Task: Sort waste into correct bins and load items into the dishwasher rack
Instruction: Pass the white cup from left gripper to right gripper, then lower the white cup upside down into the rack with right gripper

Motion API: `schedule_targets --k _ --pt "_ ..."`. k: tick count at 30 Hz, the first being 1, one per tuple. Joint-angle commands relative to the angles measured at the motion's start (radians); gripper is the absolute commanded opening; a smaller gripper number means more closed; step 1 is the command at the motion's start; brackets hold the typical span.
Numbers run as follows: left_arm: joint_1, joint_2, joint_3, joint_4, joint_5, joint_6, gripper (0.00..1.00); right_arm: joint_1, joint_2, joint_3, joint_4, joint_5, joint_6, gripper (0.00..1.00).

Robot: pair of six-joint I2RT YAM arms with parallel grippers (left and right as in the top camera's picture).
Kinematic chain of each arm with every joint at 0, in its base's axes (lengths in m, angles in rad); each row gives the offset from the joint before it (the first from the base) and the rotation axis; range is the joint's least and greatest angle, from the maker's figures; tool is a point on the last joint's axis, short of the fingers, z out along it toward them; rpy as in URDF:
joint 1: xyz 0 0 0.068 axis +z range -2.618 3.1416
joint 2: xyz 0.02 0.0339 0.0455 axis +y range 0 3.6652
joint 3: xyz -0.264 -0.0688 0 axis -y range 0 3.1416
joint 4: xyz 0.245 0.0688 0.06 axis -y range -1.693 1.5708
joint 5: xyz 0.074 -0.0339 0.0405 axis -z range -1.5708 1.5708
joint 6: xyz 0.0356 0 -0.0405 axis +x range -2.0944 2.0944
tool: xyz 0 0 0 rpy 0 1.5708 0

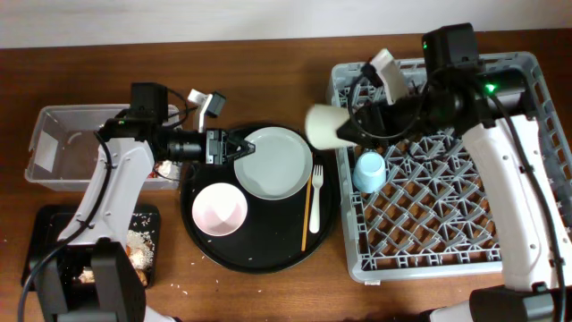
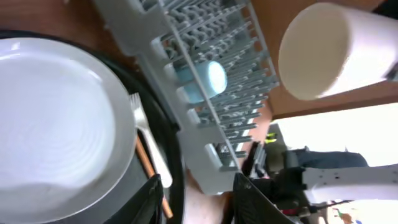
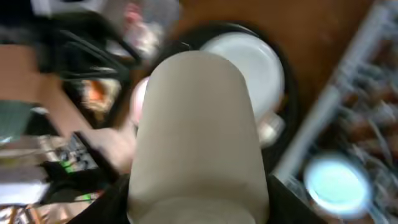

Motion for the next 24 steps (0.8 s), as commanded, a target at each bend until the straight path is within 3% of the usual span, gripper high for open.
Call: schedule_targets --k 1,8,15,24 --pt "0.001 0.001 -0.003 -0.031 -0.077 0.010 0.36 -0.001 -0.010 0.025 -0.145 0.251 0.095 0.42" --pt "0.001 0.001 -0.003 -0.076 -0.081 0.010 0.36 0.000 -0.009 0.020 -0.356 0.417 0.173 0.40" --pt "0.001 0.001 -0.003 -0.102 -0.081 0.010 0.36 0.001 -0.014 -0.145 -0.356 0.417 0.226 0.32" --pt "0.001 0.001 -0.003 -0.109 -0.081 0.010 0.36 0.002 -0.073 -0.282 -0.314 0.425 0.244 0.32"
